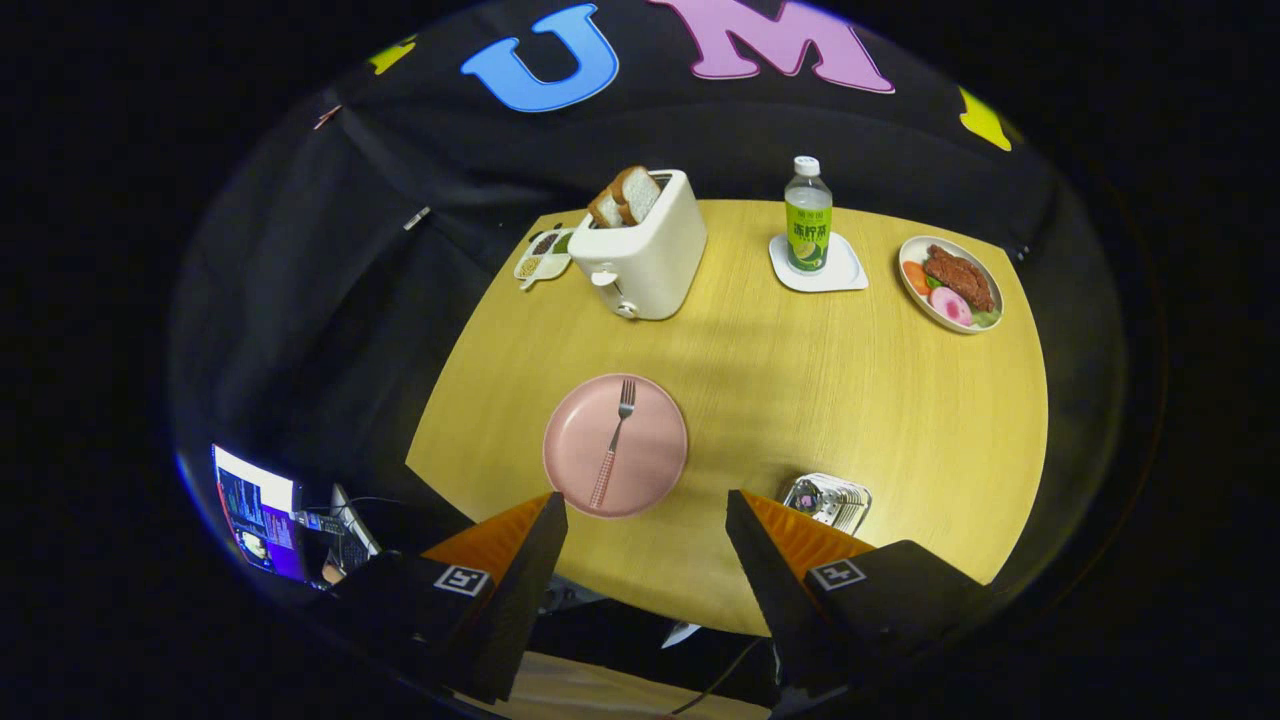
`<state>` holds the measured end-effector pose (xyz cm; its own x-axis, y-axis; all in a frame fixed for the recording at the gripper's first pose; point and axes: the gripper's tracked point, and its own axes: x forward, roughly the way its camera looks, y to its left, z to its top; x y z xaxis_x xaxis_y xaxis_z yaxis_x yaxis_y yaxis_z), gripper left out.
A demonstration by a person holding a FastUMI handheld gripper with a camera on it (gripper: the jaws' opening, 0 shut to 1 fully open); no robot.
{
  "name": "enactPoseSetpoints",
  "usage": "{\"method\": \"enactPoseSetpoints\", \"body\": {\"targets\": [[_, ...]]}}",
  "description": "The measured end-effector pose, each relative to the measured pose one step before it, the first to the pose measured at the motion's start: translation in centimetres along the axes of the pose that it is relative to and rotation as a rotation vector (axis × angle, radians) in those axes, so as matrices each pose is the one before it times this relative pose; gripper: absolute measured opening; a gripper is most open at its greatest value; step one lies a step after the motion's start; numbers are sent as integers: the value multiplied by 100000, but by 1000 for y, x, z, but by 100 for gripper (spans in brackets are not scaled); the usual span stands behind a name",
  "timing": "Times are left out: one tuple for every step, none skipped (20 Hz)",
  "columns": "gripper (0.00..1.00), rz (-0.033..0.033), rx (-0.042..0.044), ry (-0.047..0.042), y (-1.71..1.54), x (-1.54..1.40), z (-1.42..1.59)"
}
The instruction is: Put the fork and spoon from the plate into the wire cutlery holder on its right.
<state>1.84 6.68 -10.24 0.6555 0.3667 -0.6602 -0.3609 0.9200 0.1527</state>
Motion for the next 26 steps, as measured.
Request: {"method": "enactPoseSetpoints", "body": {"targets": [[99,-717,-948,-2243,861,502,121],[99,-1114,-753,-1318,665,527,-184],[100,-36,-737,-1232,908,705,-188],[99,-178,-1056,-755,848,900,-182],[99,-394,-1257,93,653,867,-540],[99,-62,-1179,568,706,1039,-397],[99,-552,-893,593,577,1126,-436],[99,-786,-748,996,423,1073,-528],[100,-434,-637,1307,536,1008,-563],[99,-516,-718,1550,466,1096,-531],[99,-609,-965,1500,316,1131,-521],[99,-1257,-1071,1508,262,984,-597],[99,-1260,-987,1612,204,1056,-532],[99,-835,-825,1173,229,1172,-309],[100,-1412,-475,822,-54,1225,-187],[100,-1593,-775,836,-169,1124,-204],[100,-1943,-1204,1028,-292,1089,-251],[100,-1774,-458,1242,-283,1066,-214],[100,-652,465,962,102,825,-345],[100,-311,960,1720,137,833,-389],[100,36,545,1222,157,738,-237],[100,-989,353,1458,-102,820,-377],[100,-966,587,1476,-81,695,-398],[100,-539,482,1091,139,651,-453],[100,-482,-180,860,126,463,-392],[100,-262,-440,1078,55,422,-341]]}}
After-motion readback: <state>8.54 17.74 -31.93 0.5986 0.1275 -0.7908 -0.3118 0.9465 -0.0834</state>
